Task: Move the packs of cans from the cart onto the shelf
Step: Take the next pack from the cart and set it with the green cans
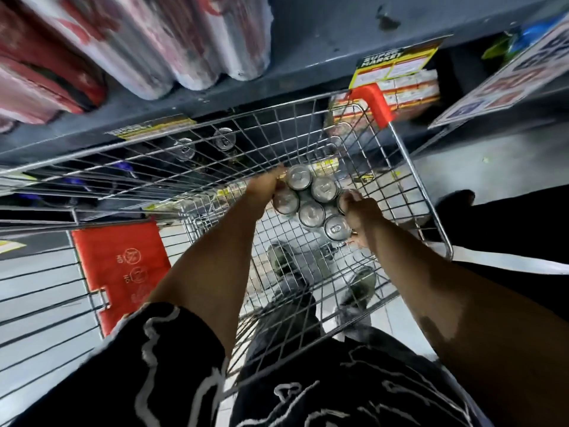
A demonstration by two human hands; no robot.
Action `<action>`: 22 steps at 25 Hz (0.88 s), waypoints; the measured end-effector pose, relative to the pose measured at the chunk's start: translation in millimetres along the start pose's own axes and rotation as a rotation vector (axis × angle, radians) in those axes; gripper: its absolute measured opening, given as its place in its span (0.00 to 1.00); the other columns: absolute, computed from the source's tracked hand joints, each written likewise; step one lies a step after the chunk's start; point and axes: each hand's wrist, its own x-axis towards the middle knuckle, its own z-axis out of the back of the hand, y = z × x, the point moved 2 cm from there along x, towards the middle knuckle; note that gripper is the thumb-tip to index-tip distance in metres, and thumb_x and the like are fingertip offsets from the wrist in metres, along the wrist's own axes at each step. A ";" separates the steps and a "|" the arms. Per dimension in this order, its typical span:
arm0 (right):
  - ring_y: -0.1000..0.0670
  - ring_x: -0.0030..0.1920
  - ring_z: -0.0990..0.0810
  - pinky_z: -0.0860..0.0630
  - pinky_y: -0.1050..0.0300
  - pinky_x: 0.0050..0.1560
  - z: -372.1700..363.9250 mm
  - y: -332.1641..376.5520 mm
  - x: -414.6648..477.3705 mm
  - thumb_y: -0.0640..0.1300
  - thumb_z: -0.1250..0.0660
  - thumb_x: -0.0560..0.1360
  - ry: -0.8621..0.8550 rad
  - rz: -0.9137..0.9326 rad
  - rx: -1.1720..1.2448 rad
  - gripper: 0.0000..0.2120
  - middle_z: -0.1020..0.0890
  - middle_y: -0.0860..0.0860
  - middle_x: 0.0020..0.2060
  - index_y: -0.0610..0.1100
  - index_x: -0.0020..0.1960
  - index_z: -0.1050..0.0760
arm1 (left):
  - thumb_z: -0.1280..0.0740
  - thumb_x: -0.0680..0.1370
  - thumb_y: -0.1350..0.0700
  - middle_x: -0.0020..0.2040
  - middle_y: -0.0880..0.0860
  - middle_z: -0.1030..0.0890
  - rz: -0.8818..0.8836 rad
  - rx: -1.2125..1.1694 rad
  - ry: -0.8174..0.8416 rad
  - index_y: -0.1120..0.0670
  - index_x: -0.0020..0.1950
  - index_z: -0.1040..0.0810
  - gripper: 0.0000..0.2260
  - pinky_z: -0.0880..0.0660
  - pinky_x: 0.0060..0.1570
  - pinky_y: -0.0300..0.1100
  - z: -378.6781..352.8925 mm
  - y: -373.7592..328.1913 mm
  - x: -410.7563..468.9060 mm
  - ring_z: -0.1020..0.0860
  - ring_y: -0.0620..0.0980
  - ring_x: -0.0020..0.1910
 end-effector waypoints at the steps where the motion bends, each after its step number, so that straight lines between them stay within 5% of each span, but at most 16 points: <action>1: 0.47 0.42 0.22 0.25 0.57 0.38 5.4 0.9 -2.7 0.51 0.46 0.82 -0.001 0.052 -0.045 0.17 0.22 0.44 0.52 0.47 0.66 0.27 | 0.37 0.80 0.45 0.38 0.53 0.21 -0.008 -0.041 0.010 0.55 0.46 0.22 0.14 0.27 0.32 0.39 2.4 0.5 -6.3 0.22 0.50 0.36; 7: 0.48 0.32 0.23 0.27 0.56 0.34 48.4 36.9 -60.8 0.52 0.41 0.80 0.089 0.270 -0.201 0.18 0.22 0.47 0.34 0.39 0.46 0.22 | 0.34 0.78 0.51 0.38 0.50 0.16 -0.097 -0.255 -0.001 0.54 0.49 0.18 0.09 0.23 0.40 0.40 22.0 -11.8 -70.6 0.20 0.51 0.40; 13: 0.46 0.50 0.17 0.23 0.52 0.54 130.1 102.2 -149.7 0.54 0.30 0.72 -0.093 0.557 0.179 0.11 0.16 0.49 0.48 0.47 0.44 0.23 | 0.31 0.76 0.54 0.38 0.50 0.14 -0.523 -0.160 0.010 0.56 0.48 0.17 0.08 0.22 0.42 0.40 23.7 -117.7 -193.5 0.17 0.49 0.39; 17: 0.57 0.34 0.22 0.25 0.63 0.35 188.7 168.1 -187.1 0.50 0.29 0.71 -0.231 0.824 0.206 0.08 0.20 0.55 0.34 0.47 0.38 0.23 | 0.26 0.65 0.47 0.50 0.59 0.17 -0.632 -0.232 -0.017 0.63 0.61 0.23 0.30 0.23 0.38 0.40 3.0 -176.6 -228.1 0.17 0.51 0.42; 19: 0.55 0.34 0.22 0.26 0.62 0.32 202.5 208.4 -183.7 0.51 0.28 0.69 -0.258 0.869 0.231 0.10 0.21 0.54 0.35 0.45 0.43 0.21 | 0.27 0.64 0.45 0.50 0.60 0.17 -0.659 -0.292 -0.050 0.64 0.64 0.26 0.34 0.23 0.34 0.38 -5.3 -205.2 -231.9 0.17 0.48 0.38; 22: 0.47 0.44 0.18 0.26 0.58 0.37 202.2 249.6 -149.9 0.55 0.29 0.59 -0.282 0.862 0.155 0.28 0.19 0.48 0.44 0.41 0.55 0.21 | 0.29 0.68 0.43 0.60 0.57 0.20 -0.691 -0.234 -0.136 0.61 0.67 0.28 0.33 0.26 0.41 0.41 -17.0 -236.5 -227.9 0.20 0.51 0.51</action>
